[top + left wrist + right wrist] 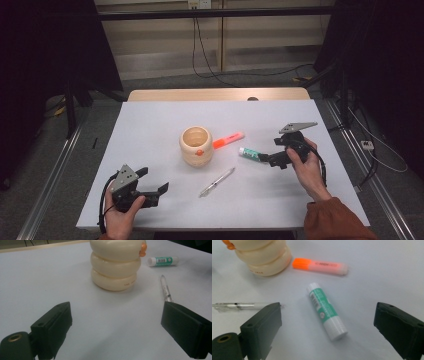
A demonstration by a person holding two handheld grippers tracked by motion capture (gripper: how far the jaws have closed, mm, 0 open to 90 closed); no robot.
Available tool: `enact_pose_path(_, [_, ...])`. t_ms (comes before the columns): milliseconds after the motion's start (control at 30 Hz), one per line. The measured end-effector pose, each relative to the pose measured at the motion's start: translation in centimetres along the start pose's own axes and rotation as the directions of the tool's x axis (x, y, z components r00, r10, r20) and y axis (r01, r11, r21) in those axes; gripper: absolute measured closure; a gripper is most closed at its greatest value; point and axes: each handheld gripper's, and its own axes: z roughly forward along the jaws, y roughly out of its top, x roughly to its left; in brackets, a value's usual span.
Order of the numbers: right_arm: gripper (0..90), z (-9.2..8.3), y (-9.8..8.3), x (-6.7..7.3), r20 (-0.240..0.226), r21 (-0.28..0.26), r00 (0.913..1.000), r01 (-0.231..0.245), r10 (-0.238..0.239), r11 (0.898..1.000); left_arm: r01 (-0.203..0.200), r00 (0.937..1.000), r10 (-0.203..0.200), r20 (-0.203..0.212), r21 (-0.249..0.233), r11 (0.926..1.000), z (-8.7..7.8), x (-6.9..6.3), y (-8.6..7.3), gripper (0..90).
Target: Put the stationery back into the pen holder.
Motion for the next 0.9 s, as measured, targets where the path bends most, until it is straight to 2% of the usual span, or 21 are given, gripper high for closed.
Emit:
enact_pose_path(100, [7.3, 0.0, -0.1, -0.6, -0.027, 0.023, 0.9996, -0.003, 0.004, 1.000, 0.003, 1.0000, -0.003, -0.006, 0.001, 1.0000, -0.1, 0.0, 0.0, 9.6])
enact_pose_path(300, [7.6, 0.0, 0.8, -1.7, -0.053, 0.052, 0.9979, 0.041, -0.038, 0.998, 0.011, 0.9999, -0.011, -0.002, 0.009, 0.9999, 0.3, 0.2, -0.1, 9.6])
enact_pose_path(467, [8.2, 1.0, 2.1, -2.5, -0.101, 0.076, 0.9931, 0.068, -0.060, 0.995, 0.011, 0.9999, -0.011, -0.003, -0.002, 0.9999, -0.1, 0.7, 0.0, 8.3])
enact_pose_path(500, [8.5, 1.5, 2.8, -2.6, -0.100, 0.085, 0.9917, 0.089, -0.080, 0.992, 0.017, 0.9999, -0.017, -0.003, -0.003, 0.9999, -0.1, 0.9, -0.1, 8.4])
enact_pose_path(600, [9.1, 2.2, 3.3, -2.6, -0.106, 0.098, 0.9901, 0.103, -0.092, 0.990, 0.018, 0.9998, -0.018, -0.006, -0.004, 0.9998, -0.1, 1.1, -0.1, 8.4])
enact_pose_path(700, [10.1, 3.1, 3.7, -2.5, -0.124, 0.126, 0.9864, 0.124, -0.108, 0.984, 0.020, 0.9998, -0.020, -0.009, -0.008, 0.9998, -0.3, 1.1, -0.2, 8.4])
enact_pose_path(767, [12.7, 3.6, 3.5, -2.1, -0.130, 0.169, 0.9826, 0.154, -0.133, 0.974, 0.015, 0.9999, -0.015, -0.005, -0.009, 0.9998, -0.6, 1.1, -0.2, 8.4])
enact_pose_path(800, [12.7, 3.6, 3.5, -2.1, -0.130, 0.169, 0.9826, 0.154, -0.133, 0.974, 0.016, 0.9999, -0.016, -0.006, -0.012, 0.9998, -0.7, 1.0, -0.2, 8.4])
enact_pose_path(900, [15.7, 3.7, 3.2, -1.8, -0.134, 0.212, 0.9770, 0.192, -0.166, 0.958, 0.011, 0.9999, -0.012, -0.013, -0.018, 0.9998, -0.8, 1.0, -0.2, 8.4])
